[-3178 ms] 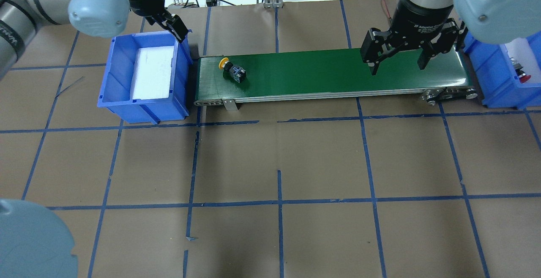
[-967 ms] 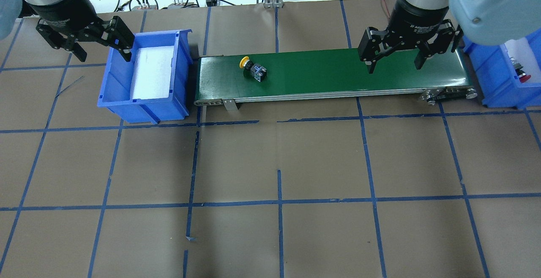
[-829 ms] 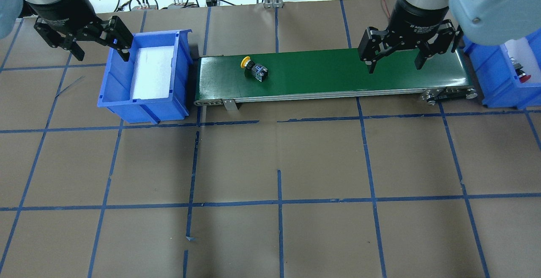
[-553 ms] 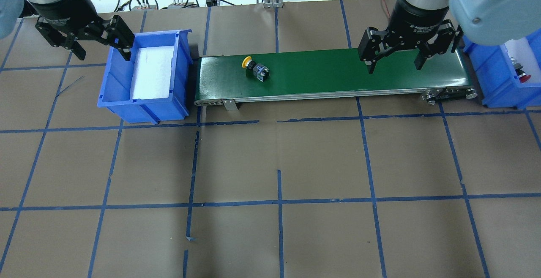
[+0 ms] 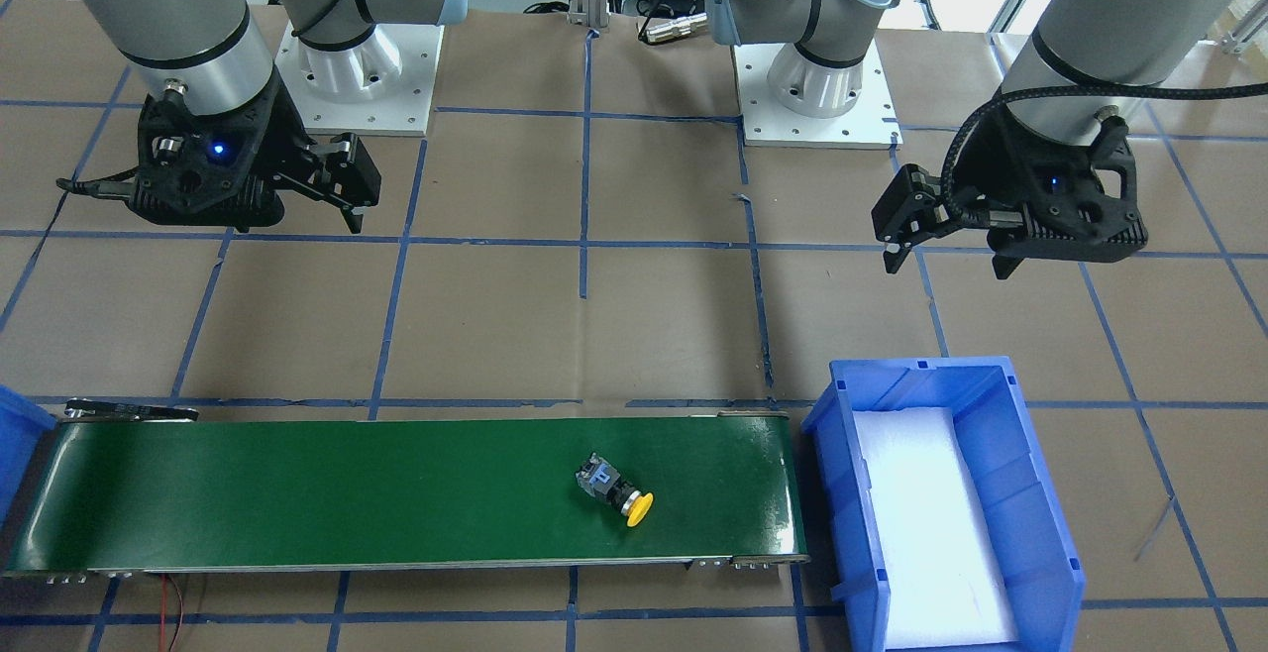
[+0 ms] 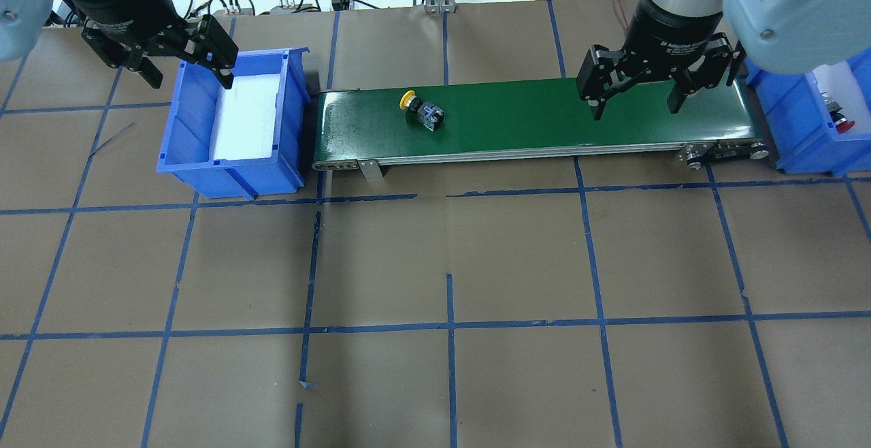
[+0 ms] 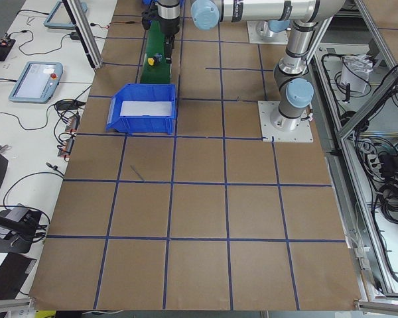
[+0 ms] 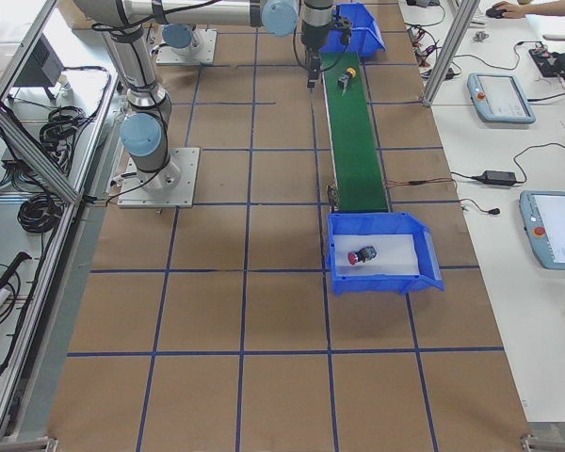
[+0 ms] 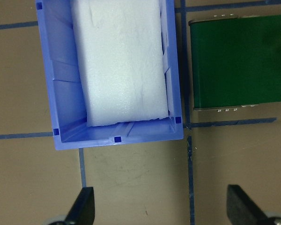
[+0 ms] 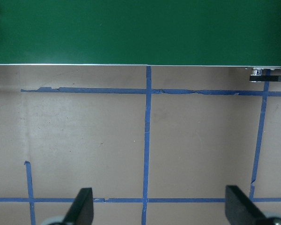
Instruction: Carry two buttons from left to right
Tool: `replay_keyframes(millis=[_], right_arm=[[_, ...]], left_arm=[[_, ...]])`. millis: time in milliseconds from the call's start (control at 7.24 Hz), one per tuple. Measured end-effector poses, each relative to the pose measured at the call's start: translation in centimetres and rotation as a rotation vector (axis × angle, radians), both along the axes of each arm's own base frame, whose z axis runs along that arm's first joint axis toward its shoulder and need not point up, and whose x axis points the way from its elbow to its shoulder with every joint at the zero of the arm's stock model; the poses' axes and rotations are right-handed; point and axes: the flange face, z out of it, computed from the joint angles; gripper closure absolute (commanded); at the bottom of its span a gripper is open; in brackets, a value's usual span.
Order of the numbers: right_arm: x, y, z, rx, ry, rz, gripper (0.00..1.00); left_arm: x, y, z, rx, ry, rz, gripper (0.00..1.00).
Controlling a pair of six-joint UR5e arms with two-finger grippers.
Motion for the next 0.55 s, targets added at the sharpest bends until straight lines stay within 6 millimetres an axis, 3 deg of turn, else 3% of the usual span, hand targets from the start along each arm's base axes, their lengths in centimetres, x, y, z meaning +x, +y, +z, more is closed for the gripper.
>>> replay_keyframes(millis=[553], right_arm=[[0.1,-1.4,-0.6,-0.021,-0.006,0.084,0.0]], left_arm=[[-0.2,0.1,0.3,-0.005,0.011,-0.002,0.0]])
